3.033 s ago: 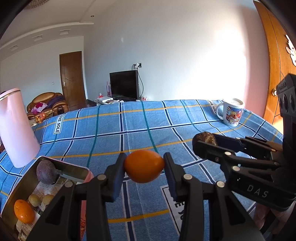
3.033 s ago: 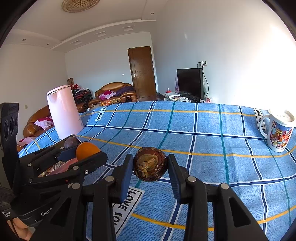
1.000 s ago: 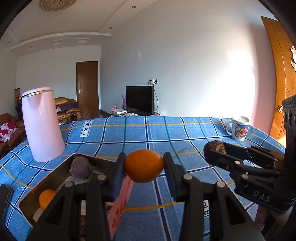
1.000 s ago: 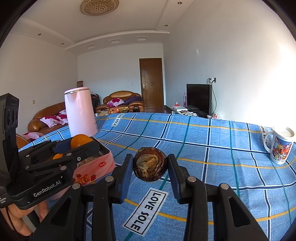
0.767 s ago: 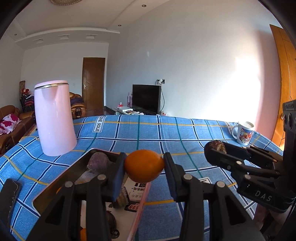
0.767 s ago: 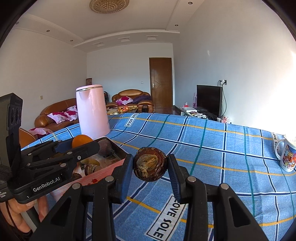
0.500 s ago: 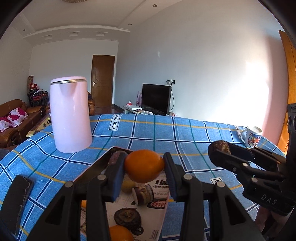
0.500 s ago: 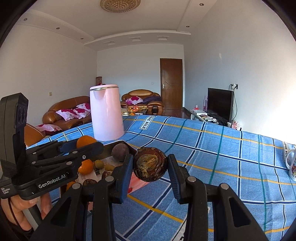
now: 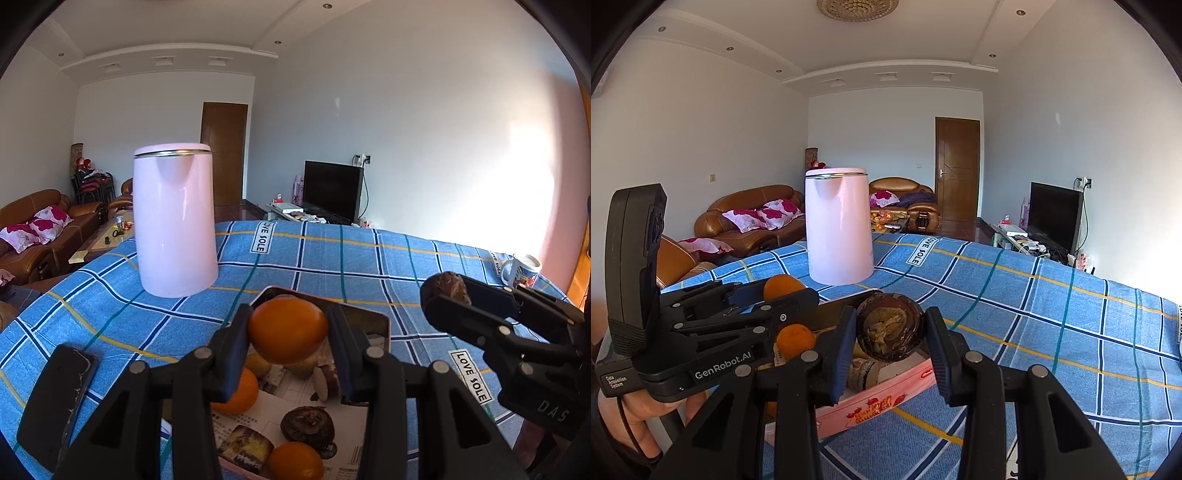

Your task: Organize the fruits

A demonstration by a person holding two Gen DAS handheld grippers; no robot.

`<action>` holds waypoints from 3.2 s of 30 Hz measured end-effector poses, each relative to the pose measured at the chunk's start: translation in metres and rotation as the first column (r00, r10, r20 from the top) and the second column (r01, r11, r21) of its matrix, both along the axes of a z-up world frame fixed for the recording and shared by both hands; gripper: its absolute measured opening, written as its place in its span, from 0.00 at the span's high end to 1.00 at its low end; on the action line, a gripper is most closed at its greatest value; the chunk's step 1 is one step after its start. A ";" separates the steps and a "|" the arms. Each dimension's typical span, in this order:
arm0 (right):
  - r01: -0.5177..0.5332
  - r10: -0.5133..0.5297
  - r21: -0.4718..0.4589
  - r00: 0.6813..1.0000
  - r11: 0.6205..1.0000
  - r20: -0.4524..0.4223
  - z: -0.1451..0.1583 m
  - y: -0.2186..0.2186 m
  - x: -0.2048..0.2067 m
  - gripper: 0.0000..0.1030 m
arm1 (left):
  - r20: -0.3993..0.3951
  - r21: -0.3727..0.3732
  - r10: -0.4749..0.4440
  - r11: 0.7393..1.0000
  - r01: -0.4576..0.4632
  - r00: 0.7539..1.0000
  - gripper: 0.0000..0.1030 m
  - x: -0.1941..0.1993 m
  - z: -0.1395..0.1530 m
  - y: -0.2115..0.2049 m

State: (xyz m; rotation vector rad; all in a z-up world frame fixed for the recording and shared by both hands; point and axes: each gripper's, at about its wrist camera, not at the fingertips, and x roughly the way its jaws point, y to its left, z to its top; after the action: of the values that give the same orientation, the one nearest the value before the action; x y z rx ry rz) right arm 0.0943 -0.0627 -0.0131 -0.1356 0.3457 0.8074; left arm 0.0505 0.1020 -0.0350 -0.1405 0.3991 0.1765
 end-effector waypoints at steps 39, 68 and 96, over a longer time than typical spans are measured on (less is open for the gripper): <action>-0.047 0.031 -0.059 0.971 0.997 -0.236 -0.041 0.034 0.017 0.40 | -0.088 -0.005 0.014 1.000 -0.015 0.996 0.29 -0.003 -0.012 0.020; 0.093 -0.092 0.004 0.990 0.996 -0.108 -0.007 -0.028 -0.019 0.28 | -0.010 0.026 0.015 1.000 -0.014 1.000 0.12 -0.025 0.011 -0.002; 0.101 -0.099 0.010 0.989 0.995 -0.110 -0.007 -0.032 -0.019 0.28 | -0.016 0.033 0.008 0.999 -0.007 1.000 0.12 -0.023 0.010 -0.007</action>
State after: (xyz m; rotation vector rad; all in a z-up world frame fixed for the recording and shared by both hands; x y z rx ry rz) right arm 0.0750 -0.0951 -0.0199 -0.0595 0.4459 0.7193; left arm 0.0274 0.0950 -0.0251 -0.1078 0.4121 0.1917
